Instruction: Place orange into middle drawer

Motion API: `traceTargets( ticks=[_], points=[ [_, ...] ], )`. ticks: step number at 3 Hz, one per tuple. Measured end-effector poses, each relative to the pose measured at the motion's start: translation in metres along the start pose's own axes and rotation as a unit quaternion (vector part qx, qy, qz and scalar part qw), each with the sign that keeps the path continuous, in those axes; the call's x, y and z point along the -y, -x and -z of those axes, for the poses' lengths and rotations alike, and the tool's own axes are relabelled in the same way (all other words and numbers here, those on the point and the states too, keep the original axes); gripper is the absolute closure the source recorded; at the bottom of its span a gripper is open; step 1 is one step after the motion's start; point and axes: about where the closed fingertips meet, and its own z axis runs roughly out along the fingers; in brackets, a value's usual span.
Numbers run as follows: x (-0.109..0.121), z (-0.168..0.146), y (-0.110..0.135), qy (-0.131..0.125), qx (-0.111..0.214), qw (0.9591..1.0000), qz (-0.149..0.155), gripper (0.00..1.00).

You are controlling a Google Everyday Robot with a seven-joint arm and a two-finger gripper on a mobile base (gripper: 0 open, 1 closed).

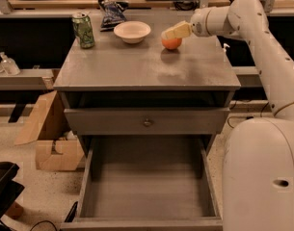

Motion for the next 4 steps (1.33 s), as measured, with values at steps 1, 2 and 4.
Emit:
traceTargets(
  ticks=[1,2,4],
  points=[
    [-0.018,-0.012,-0.002,0.031,-0.001,0.9987,-0.04,0.0],
    [-0.033,-0.019,-0.006,0.048,-0.01,0.9967,-0.065,0.0],
    [-0.047,-0.052,-0.044,0.046,-0.036,0.9957,-0.071,0.3]
  ],
)
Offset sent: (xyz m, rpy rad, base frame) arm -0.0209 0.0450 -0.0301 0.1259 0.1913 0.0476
